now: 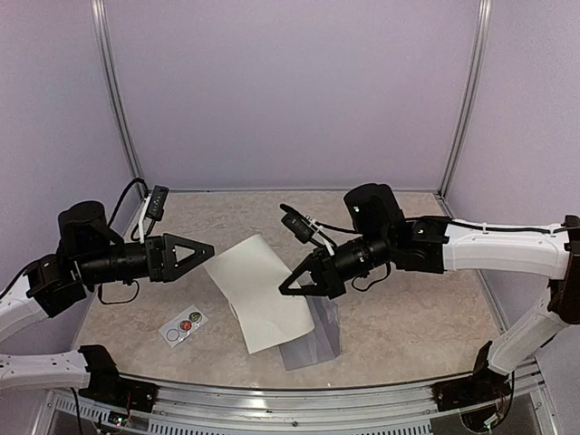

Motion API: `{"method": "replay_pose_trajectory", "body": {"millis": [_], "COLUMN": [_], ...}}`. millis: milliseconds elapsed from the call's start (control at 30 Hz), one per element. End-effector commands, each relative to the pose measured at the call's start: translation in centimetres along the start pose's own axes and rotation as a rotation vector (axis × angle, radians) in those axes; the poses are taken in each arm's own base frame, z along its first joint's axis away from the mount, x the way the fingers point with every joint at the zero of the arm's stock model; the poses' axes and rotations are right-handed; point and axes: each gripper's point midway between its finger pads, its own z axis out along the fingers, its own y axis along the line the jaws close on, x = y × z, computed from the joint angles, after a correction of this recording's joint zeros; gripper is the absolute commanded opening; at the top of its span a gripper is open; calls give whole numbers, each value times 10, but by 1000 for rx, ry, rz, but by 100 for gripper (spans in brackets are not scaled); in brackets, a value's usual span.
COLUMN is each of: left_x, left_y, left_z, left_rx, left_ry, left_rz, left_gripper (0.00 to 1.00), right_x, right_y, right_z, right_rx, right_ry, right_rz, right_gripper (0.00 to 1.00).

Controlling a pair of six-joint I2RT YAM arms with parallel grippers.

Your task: Place the letter into the envelope and seal it

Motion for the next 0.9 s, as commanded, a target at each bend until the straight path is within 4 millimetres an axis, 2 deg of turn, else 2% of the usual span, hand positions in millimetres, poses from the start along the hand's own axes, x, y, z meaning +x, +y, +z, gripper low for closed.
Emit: {"method": "replay_pose_trajectory", "body": {"millis": [0, 200, 333, 433, 500, 667, 733, 867], "left_x": [2, 19, 26, 23, 22, 16, 13, 16], "left_y": [-5, -31, -36, -43, -45, -43, -44, -43], "left_z": [-4, 7, 21, 27, 28, 24, 21, 19], "left_rx": [53, 146, 147, 191, 207, 201, 217, 221], "left_ry": [-100, -74, -34, -44, -55, -105, -126, -124], "left_rz": [-130, -136, -124, -119, -120, -121, -129, -136], "left_gripper": [99, 99, 99, 97, 90, 61, 47, 11], "right_x": [-59, -74, -74, -71, -68, -62, -60, -62], "right_y": [12, 28, 38, 39, 37, 38, 36, 33], "right_z": [-26, -33, -31, -28, -27, -25, -23, -22], "right_rx": [47, -12, -70, -76, -75, -96, -97, -85], "right_ry": [-267, -331, -323, -309, -302, -286, -278, -282], "right_rz": [-46, -65, -82, -76, -67, -53, -42, -25], "right_gripper": [0, 0, 0, 0, 0, 0, 0, 0]}}
